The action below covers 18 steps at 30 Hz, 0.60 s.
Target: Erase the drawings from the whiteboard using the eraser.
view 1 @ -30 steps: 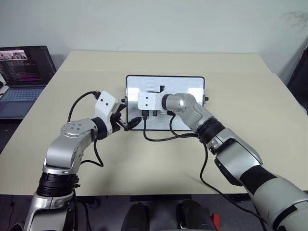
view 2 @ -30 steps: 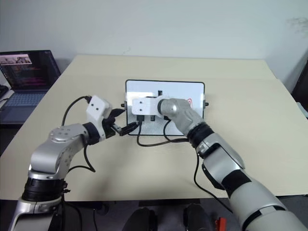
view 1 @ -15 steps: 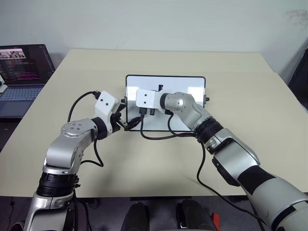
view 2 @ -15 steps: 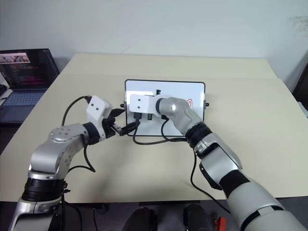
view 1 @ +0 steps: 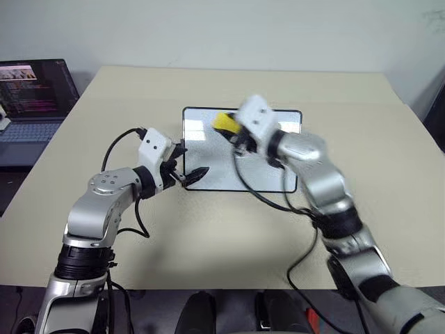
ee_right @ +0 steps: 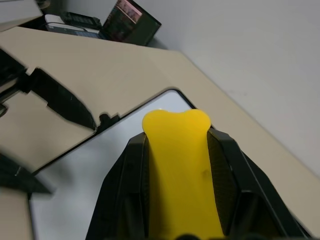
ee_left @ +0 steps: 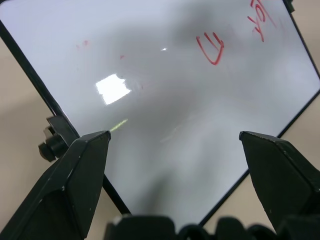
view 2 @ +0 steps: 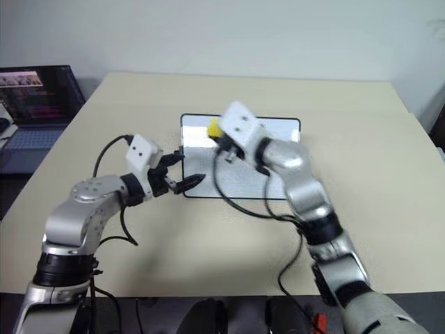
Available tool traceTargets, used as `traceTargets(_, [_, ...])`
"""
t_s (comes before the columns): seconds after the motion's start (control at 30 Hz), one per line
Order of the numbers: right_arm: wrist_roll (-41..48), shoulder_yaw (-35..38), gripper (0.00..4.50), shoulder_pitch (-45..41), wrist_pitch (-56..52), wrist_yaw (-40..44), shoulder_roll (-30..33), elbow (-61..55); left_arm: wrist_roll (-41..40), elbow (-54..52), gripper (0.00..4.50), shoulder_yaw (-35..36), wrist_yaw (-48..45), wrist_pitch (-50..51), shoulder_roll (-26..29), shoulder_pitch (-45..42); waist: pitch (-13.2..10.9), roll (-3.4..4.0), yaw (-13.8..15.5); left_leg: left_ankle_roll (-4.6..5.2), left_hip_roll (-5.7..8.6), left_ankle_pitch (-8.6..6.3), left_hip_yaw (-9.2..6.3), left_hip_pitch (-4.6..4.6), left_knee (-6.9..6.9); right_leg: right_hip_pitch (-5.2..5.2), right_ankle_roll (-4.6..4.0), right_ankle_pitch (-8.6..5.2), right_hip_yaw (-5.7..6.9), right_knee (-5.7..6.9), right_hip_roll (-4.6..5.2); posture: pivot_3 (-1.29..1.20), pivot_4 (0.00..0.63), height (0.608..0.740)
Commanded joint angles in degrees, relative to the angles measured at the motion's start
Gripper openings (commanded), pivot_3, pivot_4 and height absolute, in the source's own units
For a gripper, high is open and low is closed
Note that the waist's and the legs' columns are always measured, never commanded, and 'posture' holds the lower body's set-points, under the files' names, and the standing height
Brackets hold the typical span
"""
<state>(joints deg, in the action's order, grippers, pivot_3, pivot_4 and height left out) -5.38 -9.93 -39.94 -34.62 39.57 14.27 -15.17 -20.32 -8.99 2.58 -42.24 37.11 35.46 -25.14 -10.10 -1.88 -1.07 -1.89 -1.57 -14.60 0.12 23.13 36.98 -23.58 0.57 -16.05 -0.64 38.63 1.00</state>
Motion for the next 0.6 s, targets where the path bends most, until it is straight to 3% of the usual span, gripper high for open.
traceTargets(0.03, [2.66,3.15,1.26,4.76,-8.54,0.36,3.68,-12.60,-1.27,-1.35,4.50,0.48,-1.65,-1.51,0.23,-0.35,0.00,0.00,-0.02,0.00,0.03,0.00,0.03,-0.01,0.02,0.00,0.00,0.00,-0.03,0.01,0.02,0.00,0.150,0.740])
traceTargets(0.13, [3.66,4.36,1.26,8.90,-12.69,-1.28,5.89,-16.93,-1.07,-0.68,4.50,0.39,-2.33,-1.65,0.18,-0.34,-0.01,-0.01,-0.73,0.01,0.02,0.00,0.09,-0.15,0.01,0.02,0.00,-0.02,-0.12,0.17,-0.03,0.00,0.150,0.740])
traceTargets(0.33, [-0.48,-1.77,1.26,15.53,-9.19,-4.21,11.35,-17.81,-0.11,1.52,4.50,-0.26,-3.27,-2.54,0.09,-1.00,-0.01,-0.01,-0.88,0.01,-0.08,0.01,0.06,-0.29,0.01,0.04,-0.04,-0.07,-0.15,0.31,-0.26,0.00,0.150,0.740])
traceTargets(0.47, [-1.90,-5.91,1.26,12.84,-6.93,-7.31,8.91,-15.22,0.27,2.69,4.50,-0.60,-3.63,-3.00,0.22,-1.43,-0.02,-0.03,-0.89,0.01,-0.07,0.01,0.10,-0.28,0.02,0.04,-0.03,-0.07,-0.19,0.30,-0.30,0.00,0.150,0.740])
traceTargets(0.6, [-4.93,-9.83,1.26,4.06,-2.35,-11.48,3.94,-4.81,0.96,2.57,4.50,-1.86,-4.20,-2.96,0.54,-1.27,-0.02,-0.04,-0.99,0.00,-0.07,0.02,0.13,-0.30,0.05,0.03,-0.03,-0.07,-0.22,0.32,-0.30,0.00,0.150,0.740])
